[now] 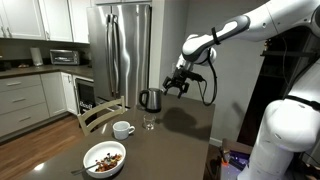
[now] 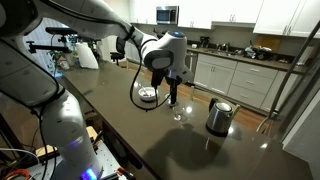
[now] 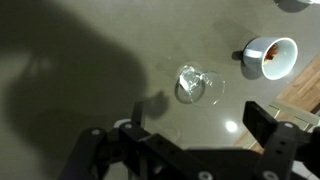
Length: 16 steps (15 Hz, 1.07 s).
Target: Pick up the glass cup and pour some of it's content into the bowl
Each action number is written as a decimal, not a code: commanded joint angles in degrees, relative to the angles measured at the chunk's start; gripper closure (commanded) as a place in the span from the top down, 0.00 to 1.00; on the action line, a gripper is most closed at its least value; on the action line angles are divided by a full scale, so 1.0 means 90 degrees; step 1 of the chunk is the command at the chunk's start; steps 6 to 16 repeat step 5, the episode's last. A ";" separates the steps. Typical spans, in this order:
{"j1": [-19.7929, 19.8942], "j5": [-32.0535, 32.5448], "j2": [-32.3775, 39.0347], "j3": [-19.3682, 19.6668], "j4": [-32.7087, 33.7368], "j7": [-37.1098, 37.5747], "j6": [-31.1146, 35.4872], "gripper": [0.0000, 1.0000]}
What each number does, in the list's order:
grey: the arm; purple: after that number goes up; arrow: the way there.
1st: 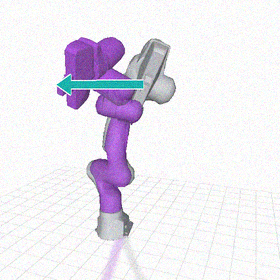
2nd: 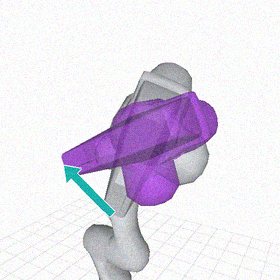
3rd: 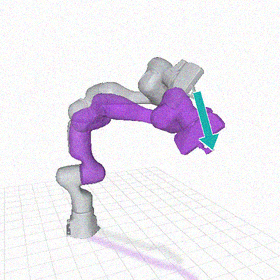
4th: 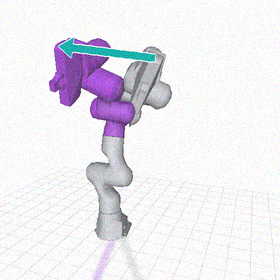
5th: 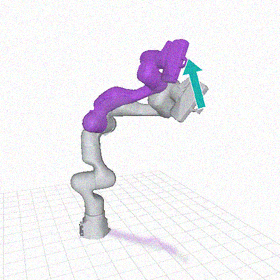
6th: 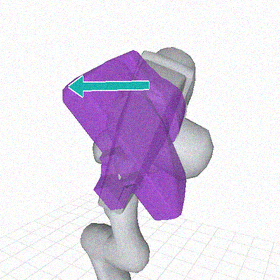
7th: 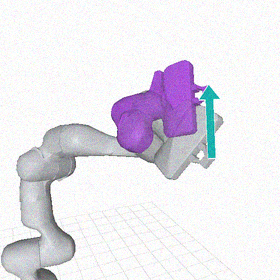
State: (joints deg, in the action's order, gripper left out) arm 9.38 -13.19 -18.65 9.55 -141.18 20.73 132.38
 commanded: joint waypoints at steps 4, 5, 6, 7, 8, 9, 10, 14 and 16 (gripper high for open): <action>0.0088 -0.0035 -0.0621 -0.0120 -0.0499 -0.0316 0.0418 1.00; 0.0089 -0.0037 -0.0719 -0.0120 -0.0552 -0.0346 0.0418 1.00; 0.0089 -0.0037 -0.0719 -0.0120 -0.0552 -0.0346 0.0418 1.00; 0.0089 -0.0037 -0.0719 -0.0120 -0.0552 -0.0346 0.0418 1.00; 0.0089 -0.0037 -0.0719 -0.0120 -0.0552 -0.0346 0.0418 1.00; 0.0089 -0.0037 -0.0719 -0.0120 -0.0552 -0.0346 0.0418 1.00; 0.0089 -0.0037 -0.0719 -0.0120 -0.0552 -0.0346 0.0418 1.00; 0.0089 -0.0037 -0.0719 -0.0120 -0.0552 -0.0346 0.0418 1.00; 0.0089 -0.0037 -0.0719 -0.0120 -0.0552 -0.0346 0.0418 1.00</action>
